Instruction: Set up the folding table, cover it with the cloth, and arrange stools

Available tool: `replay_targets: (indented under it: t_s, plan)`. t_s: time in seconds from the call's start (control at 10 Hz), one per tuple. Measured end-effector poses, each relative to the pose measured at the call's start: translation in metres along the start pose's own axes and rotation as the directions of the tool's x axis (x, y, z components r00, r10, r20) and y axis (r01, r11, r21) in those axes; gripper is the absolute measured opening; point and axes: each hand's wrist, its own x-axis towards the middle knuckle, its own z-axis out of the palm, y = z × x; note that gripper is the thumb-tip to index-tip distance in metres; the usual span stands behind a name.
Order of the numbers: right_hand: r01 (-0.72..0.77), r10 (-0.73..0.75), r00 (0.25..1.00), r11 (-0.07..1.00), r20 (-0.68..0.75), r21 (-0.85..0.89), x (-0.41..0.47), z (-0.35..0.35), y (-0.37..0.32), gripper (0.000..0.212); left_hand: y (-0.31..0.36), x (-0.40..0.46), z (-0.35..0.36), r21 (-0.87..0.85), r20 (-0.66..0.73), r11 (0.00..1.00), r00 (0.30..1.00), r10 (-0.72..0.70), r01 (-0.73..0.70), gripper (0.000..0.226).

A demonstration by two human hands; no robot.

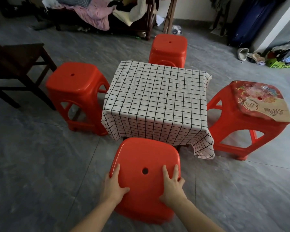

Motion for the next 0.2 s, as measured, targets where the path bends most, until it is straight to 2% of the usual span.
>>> replay_targets:
  t_s: [0.1,0.2]
  plan:
    - [0.009,-0.009,1.0,1.0,0.03,0.014,-0.005,-0.005,0.003,0.105,-0.003,0.0,-0.001,0.039,0.041,0.999,0.999,0.003,-0.004,0.108]
    - [0.027,-0.027,0.999,1.0,0.036,0.011,-0.014,-0.023,0.0,0.098,0.002,-0.007,-0.008,0.15,0.053,0.986,0.996,0.069,-0.076,0.106]
